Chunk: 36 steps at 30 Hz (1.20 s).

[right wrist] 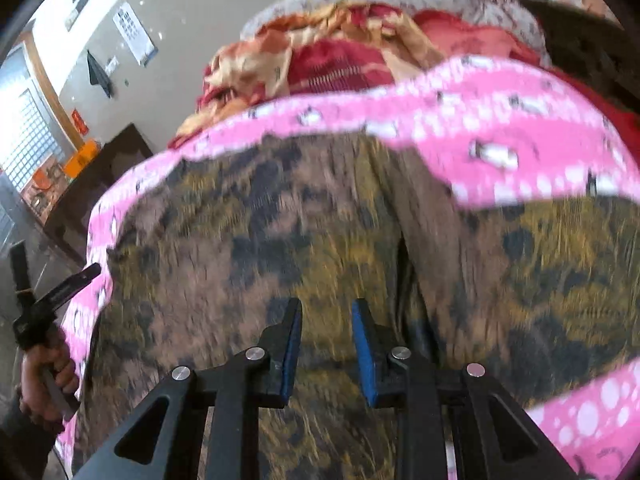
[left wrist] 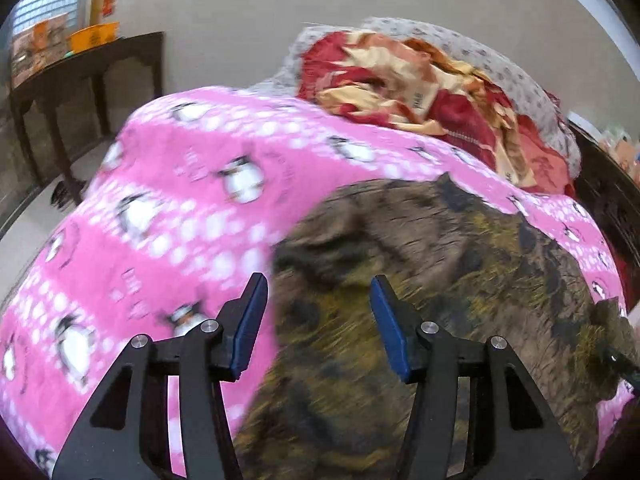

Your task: Fold small clothes

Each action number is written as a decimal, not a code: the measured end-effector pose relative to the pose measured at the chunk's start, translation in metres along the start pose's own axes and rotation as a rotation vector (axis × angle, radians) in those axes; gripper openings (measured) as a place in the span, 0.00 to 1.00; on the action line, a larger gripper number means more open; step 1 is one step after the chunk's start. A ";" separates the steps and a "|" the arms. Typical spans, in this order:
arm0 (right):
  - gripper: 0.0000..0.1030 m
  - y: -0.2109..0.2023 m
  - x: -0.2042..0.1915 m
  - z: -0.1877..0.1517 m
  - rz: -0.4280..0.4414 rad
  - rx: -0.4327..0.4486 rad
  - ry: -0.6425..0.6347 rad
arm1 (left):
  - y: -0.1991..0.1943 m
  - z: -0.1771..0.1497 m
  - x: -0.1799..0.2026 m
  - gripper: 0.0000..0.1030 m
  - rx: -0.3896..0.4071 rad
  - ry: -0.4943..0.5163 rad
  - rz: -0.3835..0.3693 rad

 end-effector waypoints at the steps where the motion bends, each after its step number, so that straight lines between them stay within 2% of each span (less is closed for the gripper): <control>1: 0.23 0.008 0.002 0.005 -0.023 -0.008 0.007 | 0.013 -0.002 0.009 0.52 -0.017 0.023 0.005; 2: 0.23 0.021 0.005 0.008 -0.044 -0.034 0.017 | 0.026 -0.006 0.012 0.52 -0.040 0.031 0.018; 4: 0.24 0.050 0.011 0.005 -0.096 -0.095 0.012 | 0.058 -0.025 0.004 0.53 -0.110 0.054 0.091; 5: 0.26 0.056 0.011 0.003 -0.116 -0.075 -0.008 | 0.064 -0.033 0.001 0.53 -0.107 0.059 0.083; 7: 0.29 0.056 0.009 0.003 -0.142 -0.058 -0.039 | 0.062 -0.029 -0.004 0.54 -0.094 0.026 0.069; 13: 0.30 0.058 0.012 0.002 -0.131 -0.063 -0.034 | 0.063 -0.026 0.000 0.56 -0.097 0.077 0.119; 16: 0.30 0.045 0.003 0.006 -0.164 -0.078 -0.043 | 0.040 -0.023 0.009 0.55 -0.080 0.077 0.135; 19: 0.30 0.016 -0.036 0.002 -0.111 -0.036 -0.060 | 0.003 -0.033 0.021 0.55 -0.015 0.077 0.061; 21: 0.33 0.018 -0.060 -0.014 -0.117 -0.083 -0.108 | -0.017 -0.054 0.033 0.55 -0.020 0.112 -0.006; 23: 0.41 0.041 -0.070 -0.042 -0.154 -0.170 -0.140 | -0.014 -0.079 0.036 0.55 -0.058 0.170 -0.011; 24: 0.42 0.041 -0.073 -0.042 -0.183 -0.118 -0.183 | -0.002 -0.094 0.032 0.58 -0.095 0.198 0.012; 25: 0.42 0.041 -0.076 -0.043 -0.201 -0.117 -0.207 | 0.008 -0.105 0.028 0.58 -0.152 0.200 0.020; 26: 0.42 0.038 -0.078 -0.041 -0.205 -0.134 -0.208 | 0.004 -0.098 0.026 0.60 -0.128 0.164 -0.023; 28: 0.42 0.028 -0.078 -0.036 -0.184 -0.171 -0.192 | 0.007 -0.096 0.020 0.60 -0.154 0.109 -0.065; 29: 0.42 0.014 -0.079 -0.029 -0.172 -0.144 -0.182 | 0.006 -0.094 0.019 0.60 -0.147 0.104 -0.076; 31: 0.43 -0.027 -0.070 -0.013 -0.188 -0.039 -0.170 | 0.007 -0.094 0.019 0.60 -0.146 0.109 -0.072; 32: 0.46 -0.049 -0.053 -0.008 -0.219 -0.004 -0.153 | 0.005 -0.094 0.020 0.60 -0.145 0.111 -0.070; 33: 0.53 -0.062 -0.035 -0.007 -0.248 0.008 -0.129 | 0.004 -0.096 0.019 0.60 -0.144 0.111 -0.069; 36: 0.55 -0.114 0.063 -0.015 -0.293 0.071 0.092 | 0.004 -0.096 0.020 0.60 -0.143 0.110 -0.071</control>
Point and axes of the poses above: each gripper's, at about its wrist camera, not at the fingertips, and y roughly the way its jaws point, x to its right, z to its top, the point moved 8 cm from there along y, roughly the way its jaws point, and after that the axes turned 10 degrees about -y, right-handed, at the moved point
